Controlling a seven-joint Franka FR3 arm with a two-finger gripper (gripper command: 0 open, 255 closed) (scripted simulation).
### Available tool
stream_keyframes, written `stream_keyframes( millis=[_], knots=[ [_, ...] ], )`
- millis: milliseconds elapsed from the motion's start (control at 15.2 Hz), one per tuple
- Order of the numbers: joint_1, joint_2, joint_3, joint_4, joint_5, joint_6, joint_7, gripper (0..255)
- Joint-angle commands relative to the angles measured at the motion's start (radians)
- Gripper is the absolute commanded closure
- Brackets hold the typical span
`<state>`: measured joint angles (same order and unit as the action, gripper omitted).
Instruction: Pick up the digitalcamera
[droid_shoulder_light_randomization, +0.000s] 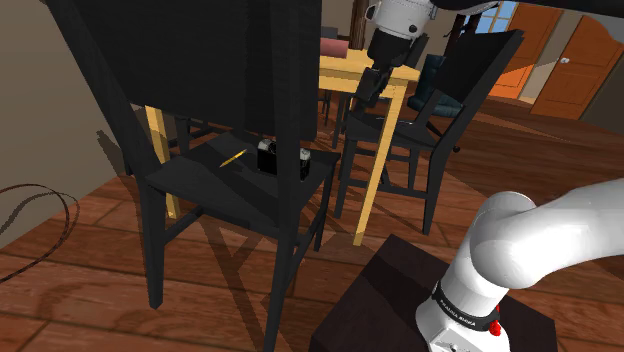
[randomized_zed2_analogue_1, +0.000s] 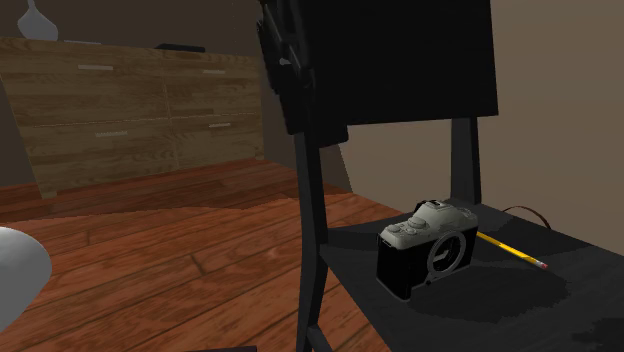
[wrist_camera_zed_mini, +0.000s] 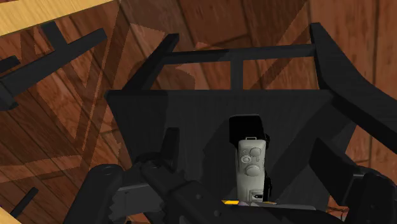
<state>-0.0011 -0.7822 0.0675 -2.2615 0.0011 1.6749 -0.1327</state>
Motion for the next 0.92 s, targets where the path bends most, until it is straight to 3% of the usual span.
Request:
stream_keyframes(
  millis=[0,858],
  knots=[
    [0.000,0.000,0.000,0.000,0.000,0.000,0.000,0],
    [-0.012,0.523,0.158,0.242,-0.045,0.116,0.187,0]
  ],
)
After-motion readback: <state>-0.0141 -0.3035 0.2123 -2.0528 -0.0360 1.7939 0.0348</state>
